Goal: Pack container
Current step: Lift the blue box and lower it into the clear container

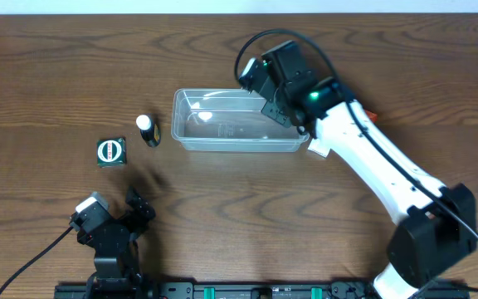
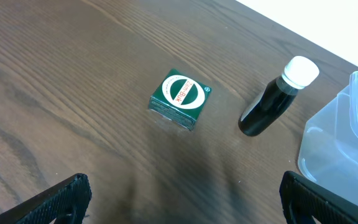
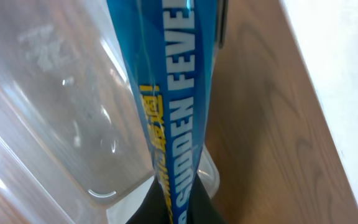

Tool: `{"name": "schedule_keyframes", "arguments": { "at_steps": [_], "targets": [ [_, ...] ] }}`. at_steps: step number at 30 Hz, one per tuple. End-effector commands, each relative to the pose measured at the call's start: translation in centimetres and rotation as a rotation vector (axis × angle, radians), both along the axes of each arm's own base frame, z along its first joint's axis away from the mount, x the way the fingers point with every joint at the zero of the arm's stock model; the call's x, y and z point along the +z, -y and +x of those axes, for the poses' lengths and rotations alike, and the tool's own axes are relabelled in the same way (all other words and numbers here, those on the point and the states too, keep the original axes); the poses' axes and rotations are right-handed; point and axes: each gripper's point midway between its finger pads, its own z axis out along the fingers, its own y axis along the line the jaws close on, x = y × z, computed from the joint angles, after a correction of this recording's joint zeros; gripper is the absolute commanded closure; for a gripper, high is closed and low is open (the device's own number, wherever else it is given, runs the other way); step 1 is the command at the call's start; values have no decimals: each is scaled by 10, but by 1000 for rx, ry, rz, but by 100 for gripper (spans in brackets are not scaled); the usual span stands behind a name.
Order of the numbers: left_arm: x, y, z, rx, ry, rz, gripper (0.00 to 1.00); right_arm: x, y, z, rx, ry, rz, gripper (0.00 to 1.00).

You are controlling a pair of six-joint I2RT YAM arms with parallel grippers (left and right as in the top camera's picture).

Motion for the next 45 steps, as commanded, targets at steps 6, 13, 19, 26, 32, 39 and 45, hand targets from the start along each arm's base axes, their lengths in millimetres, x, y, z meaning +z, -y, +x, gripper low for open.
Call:
{"name": "schedule_keyframes", "arguments": {
  "at_steps": [6,13,19,26,32,39,45],
  "targets": [
    [-7,-1,-1,-5,-19,19,2,-17,-28,-9,217,11,-142,96],
    [-7,-1,-1,-5,-19,19,2,-44,-24,-6,292,-32,-226,96],
    [-7,-1,-1,-4,-19,19,2,-65,-11,1,294,-44,-339,92],
    [-7,-1,-1,-4,-19,19,2,-56,-9,5,269,0,-379,82],
    [-7,-1,-1,-4,-19,19,2,-27,-14,2,244,83,-407,56],
    [-7,-1,-1,-4,-19,19,2,27,-21,-8,164,181,-267,72],
    [-7,-1,-1,-4,-19,19,2,37,-24,-10,-79,105,72,94]
  ]
}}
